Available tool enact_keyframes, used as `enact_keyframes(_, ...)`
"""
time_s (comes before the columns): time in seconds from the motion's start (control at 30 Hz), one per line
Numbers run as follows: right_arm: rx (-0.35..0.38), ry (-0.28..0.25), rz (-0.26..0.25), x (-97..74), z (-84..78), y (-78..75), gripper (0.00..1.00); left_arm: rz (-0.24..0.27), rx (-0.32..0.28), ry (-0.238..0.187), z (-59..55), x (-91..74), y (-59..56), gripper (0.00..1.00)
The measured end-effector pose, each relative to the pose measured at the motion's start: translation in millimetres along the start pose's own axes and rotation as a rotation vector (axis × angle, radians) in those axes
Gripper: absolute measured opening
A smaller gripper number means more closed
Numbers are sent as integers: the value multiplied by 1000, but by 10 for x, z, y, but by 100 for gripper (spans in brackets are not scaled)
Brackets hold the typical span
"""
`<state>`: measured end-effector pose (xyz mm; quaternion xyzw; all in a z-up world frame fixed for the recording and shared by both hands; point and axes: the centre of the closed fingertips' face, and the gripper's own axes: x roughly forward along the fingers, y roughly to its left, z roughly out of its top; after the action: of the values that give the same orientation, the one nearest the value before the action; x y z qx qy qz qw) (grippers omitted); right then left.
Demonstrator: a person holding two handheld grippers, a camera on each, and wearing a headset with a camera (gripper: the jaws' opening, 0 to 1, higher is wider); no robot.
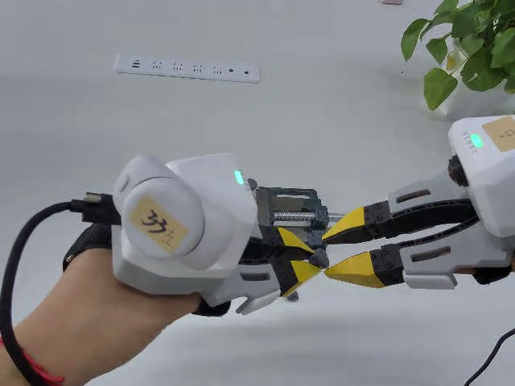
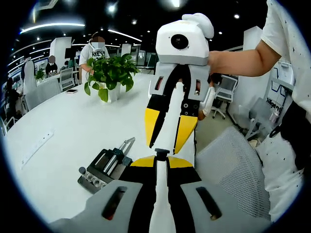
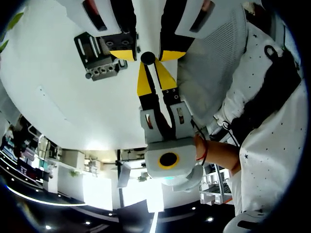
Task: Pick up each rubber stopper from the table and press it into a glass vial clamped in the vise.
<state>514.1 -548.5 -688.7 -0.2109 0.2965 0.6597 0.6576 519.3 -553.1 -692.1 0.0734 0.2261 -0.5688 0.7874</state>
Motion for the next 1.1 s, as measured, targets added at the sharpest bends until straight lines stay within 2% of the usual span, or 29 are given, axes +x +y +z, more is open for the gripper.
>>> enact_keyframes(0.4,-11,19,22,20,26,57,8,-11,12,-4,35,-14,-24,3)
enact_keyframes(1.1,-16,25,35,22,22,41,7,-19,17,-4,20,-25,-25,3)
